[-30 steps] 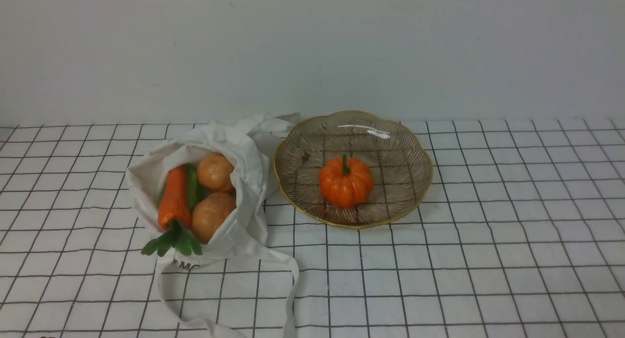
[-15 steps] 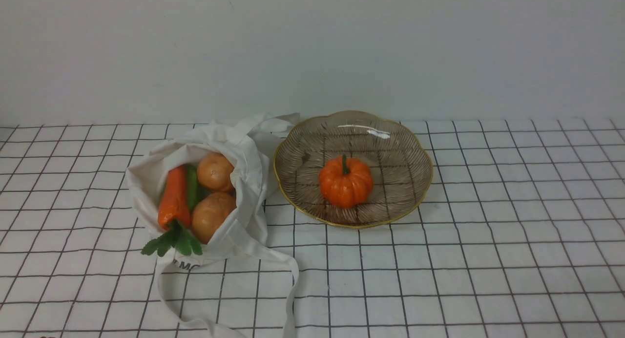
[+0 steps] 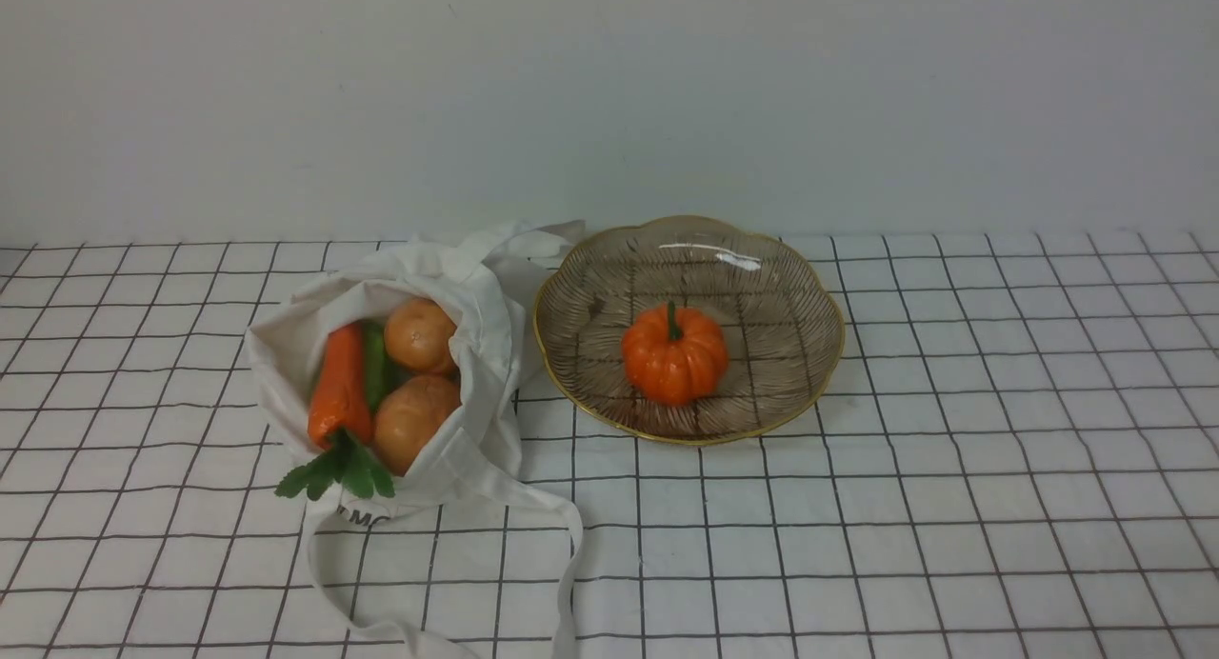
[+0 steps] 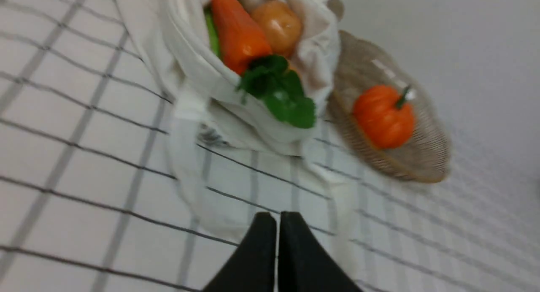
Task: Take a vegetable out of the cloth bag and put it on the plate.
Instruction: Use the left arm to grab a carrot from the bag
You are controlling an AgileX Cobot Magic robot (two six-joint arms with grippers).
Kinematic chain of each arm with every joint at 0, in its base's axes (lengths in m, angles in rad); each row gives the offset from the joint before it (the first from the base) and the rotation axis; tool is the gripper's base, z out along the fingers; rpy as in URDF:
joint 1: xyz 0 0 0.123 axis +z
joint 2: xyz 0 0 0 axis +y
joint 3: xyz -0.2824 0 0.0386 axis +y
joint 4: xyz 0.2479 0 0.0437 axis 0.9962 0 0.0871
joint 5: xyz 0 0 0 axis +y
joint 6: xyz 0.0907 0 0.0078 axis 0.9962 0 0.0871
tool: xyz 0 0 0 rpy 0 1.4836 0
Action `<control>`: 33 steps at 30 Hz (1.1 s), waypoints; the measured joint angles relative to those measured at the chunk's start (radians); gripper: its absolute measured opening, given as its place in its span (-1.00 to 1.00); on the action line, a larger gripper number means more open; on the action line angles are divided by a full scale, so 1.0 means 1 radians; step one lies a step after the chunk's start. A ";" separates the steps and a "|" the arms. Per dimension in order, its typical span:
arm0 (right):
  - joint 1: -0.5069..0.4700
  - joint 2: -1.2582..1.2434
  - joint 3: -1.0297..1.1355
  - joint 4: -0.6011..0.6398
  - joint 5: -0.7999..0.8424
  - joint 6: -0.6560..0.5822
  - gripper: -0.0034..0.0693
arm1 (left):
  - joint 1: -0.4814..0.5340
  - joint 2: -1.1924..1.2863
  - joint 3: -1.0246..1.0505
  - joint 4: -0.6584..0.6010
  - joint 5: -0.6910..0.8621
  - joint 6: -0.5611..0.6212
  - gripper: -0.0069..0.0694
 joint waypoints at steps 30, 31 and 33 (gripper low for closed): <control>0.000 0.000 0.000 0.000 0.000 0.000 -0.95 | -0.013 1.264 -0.996 0.328 0.587 0.194 -0.80; 0.000 0.000 0.000 0.000 0.000 0.000 -0.95 | -0.014 1.289 -1.014 0.330 0.587 0.197 -0.79; 0.000 0.000 0.000 0.000 0.000 0.000 -0.95 | -0.030 1.420 -1.103 0.355 0.597 0.200 -0.73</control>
